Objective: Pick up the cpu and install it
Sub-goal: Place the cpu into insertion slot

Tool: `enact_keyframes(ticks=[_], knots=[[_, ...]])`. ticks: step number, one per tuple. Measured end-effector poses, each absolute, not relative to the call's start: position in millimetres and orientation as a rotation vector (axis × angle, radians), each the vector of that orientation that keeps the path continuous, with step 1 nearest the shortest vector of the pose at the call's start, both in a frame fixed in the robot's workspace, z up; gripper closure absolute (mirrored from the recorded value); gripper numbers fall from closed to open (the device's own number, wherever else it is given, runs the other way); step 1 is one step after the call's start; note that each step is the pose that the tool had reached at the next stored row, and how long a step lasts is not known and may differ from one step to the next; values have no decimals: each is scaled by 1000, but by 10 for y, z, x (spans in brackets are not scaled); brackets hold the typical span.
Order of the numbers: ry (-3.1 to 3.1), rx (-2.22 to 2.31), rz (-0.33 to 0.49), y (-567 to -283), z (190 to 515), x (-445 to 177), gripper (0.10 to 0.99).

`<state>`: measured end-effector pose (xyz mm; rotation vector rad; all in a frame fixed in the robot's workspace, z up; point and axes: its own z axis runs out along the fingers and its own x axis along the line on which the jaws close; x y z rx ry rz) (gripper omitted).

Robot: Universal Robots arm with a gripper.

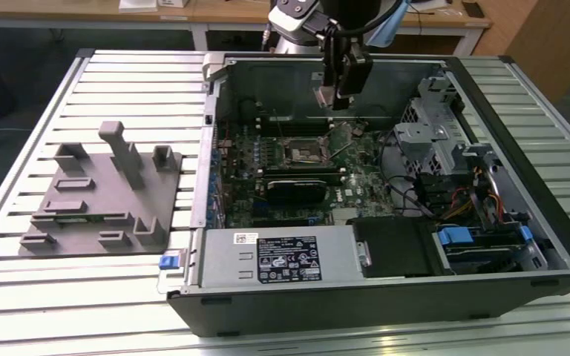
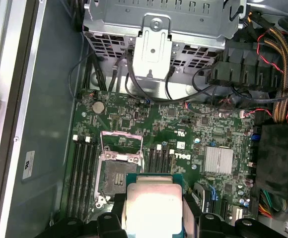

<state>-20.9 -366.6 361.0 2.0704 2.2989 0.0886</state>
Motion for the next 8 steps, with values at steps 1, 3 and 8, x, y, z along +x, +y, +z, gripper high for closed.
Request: enact_keyframes(ticks=[1,3,8], knots=[[2299,2070,89,-3666,3607,-209,549],[2298,2070,90,-3666,3601,-209,549],[2298,2069,91,-3666,3584,-209,549]])
